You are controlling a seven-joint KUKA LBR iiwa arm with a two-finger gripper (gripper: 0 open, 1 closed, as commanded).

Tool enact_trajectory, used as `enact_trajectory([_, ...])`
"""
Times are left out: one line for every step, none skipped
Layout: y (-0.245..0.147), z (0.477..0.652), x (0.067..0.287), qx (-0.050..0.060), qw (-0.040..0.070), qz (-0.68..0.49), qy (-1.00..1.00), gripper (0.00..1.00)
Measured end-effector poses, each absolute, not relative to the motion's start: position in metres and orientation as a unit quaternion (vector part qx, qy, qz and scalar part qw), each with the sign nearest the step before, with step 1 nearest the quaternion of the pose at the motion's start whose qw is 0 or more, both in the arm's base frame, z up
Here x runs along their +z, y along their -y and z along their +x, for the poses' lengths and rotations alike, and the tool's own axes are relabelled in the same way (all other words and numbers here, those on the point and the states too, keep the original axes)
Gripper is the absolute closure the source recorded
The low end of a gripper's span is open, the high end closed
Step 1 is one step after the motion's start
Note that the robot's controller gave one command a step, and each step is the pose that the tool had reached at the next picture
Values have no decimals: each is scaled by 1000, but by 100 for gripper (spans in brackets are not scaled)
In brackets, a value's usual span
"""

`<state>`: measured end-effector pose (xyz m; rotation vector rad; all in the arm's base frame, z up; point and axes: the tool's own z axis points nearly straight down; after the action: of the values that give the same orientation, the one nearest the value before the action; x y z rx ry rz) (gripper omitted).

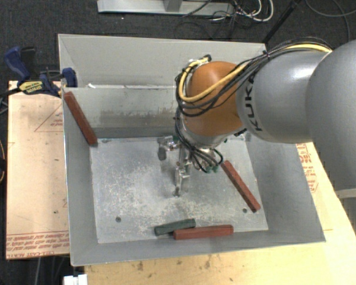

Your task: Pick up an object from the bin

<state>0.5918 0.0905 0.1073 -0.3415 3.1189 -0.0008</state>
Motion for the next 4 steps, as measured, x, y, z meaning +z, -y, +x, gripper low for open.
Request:
enact_trajectory([-74, 608, 83, 1, -1, -161, -987, 0])
enact_trajectory([-23, 630, 93, 1, 2, -149, -989, 0])
enact_trajectory([-11, 643, 83, -1, 3, -262, -965, 0])
enact_trajectory([-77, 622, 72, 1, 2, -375, -927, 100])
